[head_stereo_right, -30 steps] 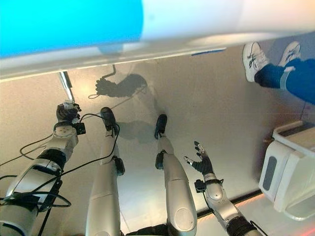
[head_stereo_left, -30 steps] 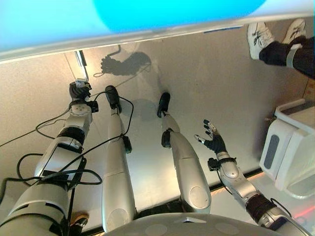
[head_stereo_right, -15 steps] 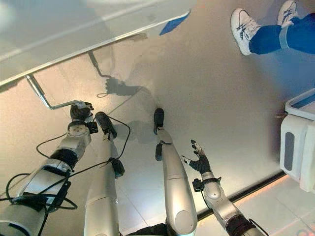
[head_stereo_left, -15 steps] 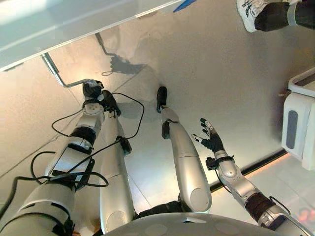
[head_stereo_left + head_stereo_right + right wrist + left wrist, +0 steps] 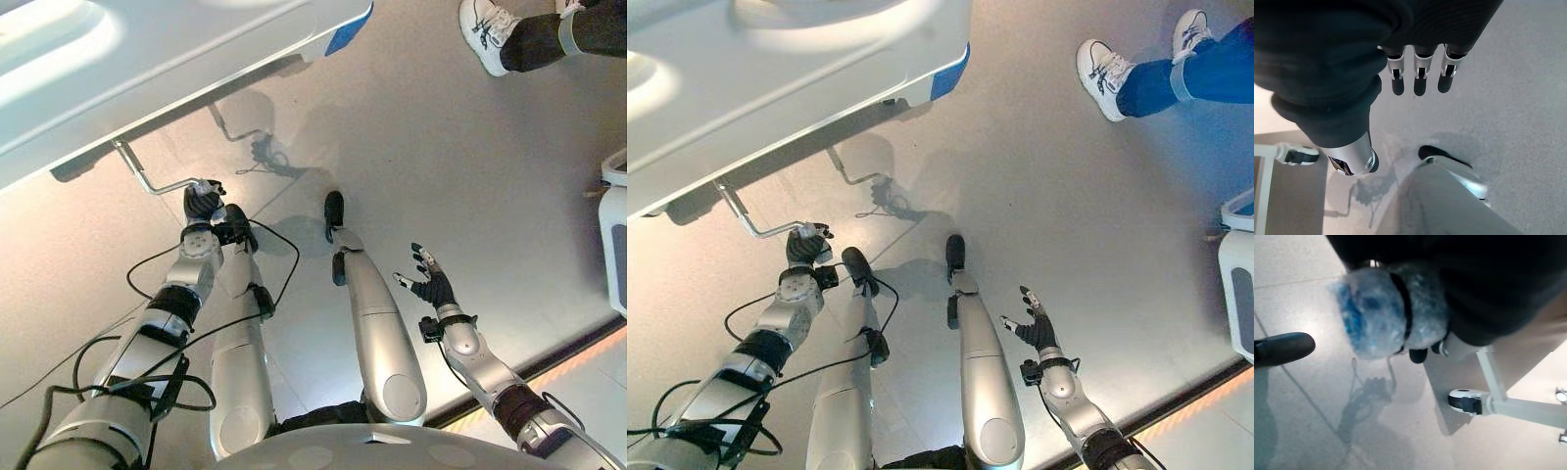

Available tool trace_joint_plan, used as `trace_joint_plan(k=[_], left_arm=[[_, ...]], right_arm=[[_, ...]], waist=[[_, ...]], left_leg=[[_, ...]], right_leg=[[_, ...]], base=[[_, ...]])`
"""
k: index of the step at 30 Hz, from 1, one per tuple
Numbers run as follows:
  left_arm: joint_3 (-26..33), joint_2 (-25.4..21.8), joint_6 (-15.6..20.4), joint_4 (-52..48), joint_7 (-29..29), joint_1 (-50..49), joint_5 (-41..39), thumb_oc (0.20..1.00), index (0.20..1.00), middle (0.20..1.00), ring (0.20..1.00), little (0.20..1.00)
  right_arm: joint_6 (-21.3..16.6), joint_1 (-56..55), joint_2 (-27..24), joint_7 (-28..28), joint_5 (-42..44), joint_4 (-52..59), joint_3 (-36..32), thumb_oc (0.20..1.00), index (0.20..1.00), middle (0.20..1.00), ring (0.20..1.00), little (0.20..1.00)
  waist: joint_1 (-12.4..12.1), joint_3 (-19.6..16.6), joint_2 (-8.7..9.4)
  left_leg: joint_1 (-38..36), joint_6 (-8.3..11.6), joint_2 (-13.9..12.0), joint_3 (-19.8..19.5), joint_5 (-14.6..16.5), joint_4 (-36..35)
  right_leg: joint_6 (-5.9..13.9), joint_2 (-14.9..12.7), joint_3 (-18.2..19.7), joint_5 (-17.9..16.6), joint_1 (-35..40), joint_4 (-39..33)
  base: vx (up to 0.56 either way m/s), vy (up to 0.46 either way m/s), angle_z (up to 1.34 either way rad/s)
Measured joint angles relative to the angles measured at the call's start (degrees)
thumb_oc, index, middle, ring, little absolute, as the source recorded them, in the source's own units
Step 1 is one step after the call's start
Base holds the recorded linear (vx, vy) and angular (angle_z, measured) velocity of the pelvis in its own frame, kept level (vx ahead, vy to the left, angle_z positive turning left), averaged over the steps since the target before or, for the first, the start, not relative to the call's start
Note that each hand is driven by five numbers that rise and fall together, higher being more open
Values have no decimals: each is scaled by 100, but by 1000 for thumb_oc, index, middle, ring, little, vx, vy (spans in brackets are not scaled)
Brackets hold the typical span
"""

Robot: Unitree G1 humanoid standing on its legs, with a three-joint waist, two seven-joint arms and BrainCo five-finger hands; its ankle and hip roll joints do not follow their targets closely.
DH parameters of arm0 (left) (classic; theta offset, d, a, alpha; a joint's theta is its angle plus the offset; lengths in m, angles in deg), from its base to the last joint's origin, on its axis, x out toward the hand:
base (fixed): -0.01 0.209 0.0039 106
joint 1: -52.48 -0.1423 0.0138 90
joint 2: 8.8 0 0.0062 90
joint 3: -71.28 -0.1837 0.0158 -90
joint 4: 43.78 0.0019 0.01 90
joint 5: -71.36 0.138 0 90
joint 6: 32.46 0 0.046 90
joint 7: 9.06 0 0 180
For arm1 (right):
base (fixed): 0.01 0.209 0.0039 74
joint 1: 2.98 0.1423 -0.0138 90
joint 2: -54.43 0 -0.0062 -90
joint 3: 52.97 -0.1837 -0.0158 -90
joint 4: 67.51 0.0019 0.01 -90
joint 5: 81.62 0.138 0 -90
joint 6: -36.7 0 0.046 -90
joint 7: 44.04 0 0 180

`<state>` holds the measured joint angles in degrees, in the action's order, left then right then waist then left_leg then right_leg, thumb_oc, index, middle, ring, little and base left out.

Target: Raise the hospital bed

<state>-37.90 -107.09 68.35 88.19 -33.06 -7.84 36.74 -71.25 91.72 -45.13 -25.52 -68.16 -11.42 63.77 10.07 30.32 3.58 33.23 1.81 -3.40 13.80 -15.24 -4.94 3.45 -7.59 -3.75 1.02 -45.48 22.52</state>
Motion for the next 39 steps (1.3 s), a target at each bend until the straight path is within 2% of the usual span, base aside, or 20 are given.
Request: trace_joint_plan(k=[3,5,7,9,14,15,18,23,28,39], left_arm=[[39,83,67,-472,19,-474,-61,200,200,200,200,200],[70,61,111,-601,43,-567,-69,200,200,200,200,200],[121,-43,113,-640,80,-717,-110,200,200,200,200,200],[174,19,94,-664,113,-765,-124,200,200,200,200,200],[217,99,90,-828,292,-959,-124,200,200,200,200,200],[218,85,88,-901,345,-978,-124,200,200,200,200,200],[237,70,83,-934,429,-975,-127,200,200,200,200,200],[247,82,3,-936,436,-984,-268,200,200,200,200,200],[235,105,-46,-946,612,-983,-268,200,200,200,200,200],[218,186,-41,-1022,786,-958,-206,200,200,200,200,200]], right_arm=[[86,-46,-12,-3,-9,-241,-184,1000,1000,1000,1000,1000],[153,-40,-25,-23,-10,-341,-245,1000,1000,1000,1000,1000],[172,-38,-20,-42,-31,-370,-342,1000,1000,1000,1000,1000],[206,-57,-13,-41,-32,-441,-378,1000,1000,1000,1000,1000],[256,-212,26,-46,-32,-479,-381,1000,1000,1000,1000,1000],[259,-207,35,-49,-35,-469,-383,1000,1000,1000,1000,1000],[260,-196,38,-50,-35,-475,-404,1000,1000,1000,1000,1000],[300,-210,48,-49,-35,-524,-440,1000,1000,1000,1000,1000],[348,-291,99,-49,-37,-659,-582,1000,1000,1000,1000,1000],[367,-413,182,-54,-35,-664,-675,1000,1000,1000,1000,1000]], waist=[[-93,-17,-303],[-211,-24,-379],[-300,-21,-386],[-247,-21,-386],[-312,-20,-388],[-410,-19,-388],[-504,-19,-386],[-459,-18,-382],[-471,-17,-383],[-611,-17,-386]], left_leg=[[-171,29,44,-204,28,0],[-240,40,17,-254,55,0],[-331,68,9,-303,80,1],[-443,68,-8,-326,108,12],[-676,73,40,-637,58,10],[-676,71,53,-720,56,10],[-698,59,88,-810,55,8],[-785,58,84,-965,56,10],[-827,59,94,-1239,57,8],[-755,72,87,-1477,82,9]], right_leg=[[-11,-81,-120,229,175,259],[-52,-68,-169,273,242,320],[-70,-61,-213,292,370,300],[-68,-51,-263,290,559,212],[-4,-102,-486,332,1086,-15],[19,-112,-510,352,1151,-39],[54,-145,-543,387,1236,-47],[86,-152,-716,408,1459,-139],[80,-163,-1054,403,1792,-372],[121,-116,-1463,426,2132,-725]], base=[[-43,13,28],[-9,23,15],[-10,39,4],[-10,29,10],[-11,49,29],[-1,78,30],[4,81,19],[24,46,14],[61,97,26],[50,83,16]])
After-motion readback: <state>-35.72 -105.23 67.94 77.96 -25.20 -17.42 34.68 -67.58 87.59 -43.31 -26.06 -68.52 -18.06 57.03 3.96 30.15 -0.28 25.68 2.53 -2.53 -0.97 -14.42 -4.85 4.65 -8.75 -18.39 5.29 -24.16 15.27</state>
